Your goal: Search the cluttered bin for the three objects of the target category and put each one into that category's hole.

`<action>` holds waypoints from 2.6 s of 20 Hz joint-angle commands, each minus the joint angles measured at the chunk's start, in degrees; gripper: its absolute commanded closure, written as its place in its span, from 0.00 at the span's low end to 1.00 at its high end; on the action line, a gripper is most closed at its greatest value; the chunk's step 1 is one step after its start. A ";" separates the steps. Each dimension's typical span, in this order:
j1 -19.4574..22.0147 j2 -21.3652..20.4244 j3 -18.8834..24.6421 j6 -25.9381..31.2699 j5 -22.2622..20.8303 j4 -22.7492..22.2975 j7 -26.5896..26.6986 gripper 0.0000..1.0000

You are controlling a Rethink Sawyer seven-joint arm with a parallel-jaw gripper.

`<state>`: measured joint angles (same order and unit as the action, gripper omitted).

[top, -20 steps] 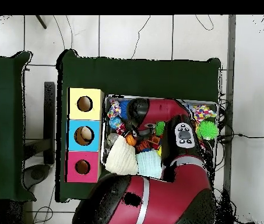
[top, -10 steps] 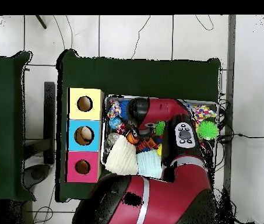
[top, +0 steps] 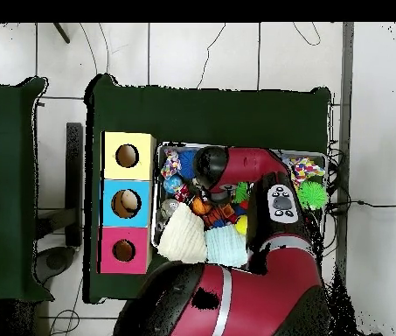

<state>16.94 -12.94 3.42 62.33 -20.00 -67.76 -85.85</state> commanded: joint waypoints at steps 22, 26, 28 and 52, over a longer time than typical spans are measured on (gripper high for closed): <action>-10.37 -15.66 -14.13 -8.54 -14.77 -5.69 -5.91 1.00; -12.12 -16.26 -16.89 -12.48 -19.38 -6.23 -6.66 1.00; -12.73 -15.07 -17.65 -14.52 -20.77 -5.11 -8.55 1.00; -9.59 -6.18 -14.66 -16.86 -9.27 -3.96 -6.91 1.00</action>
<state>7.18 -23.83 -15.17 40.38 -31.69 -69.59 -85.86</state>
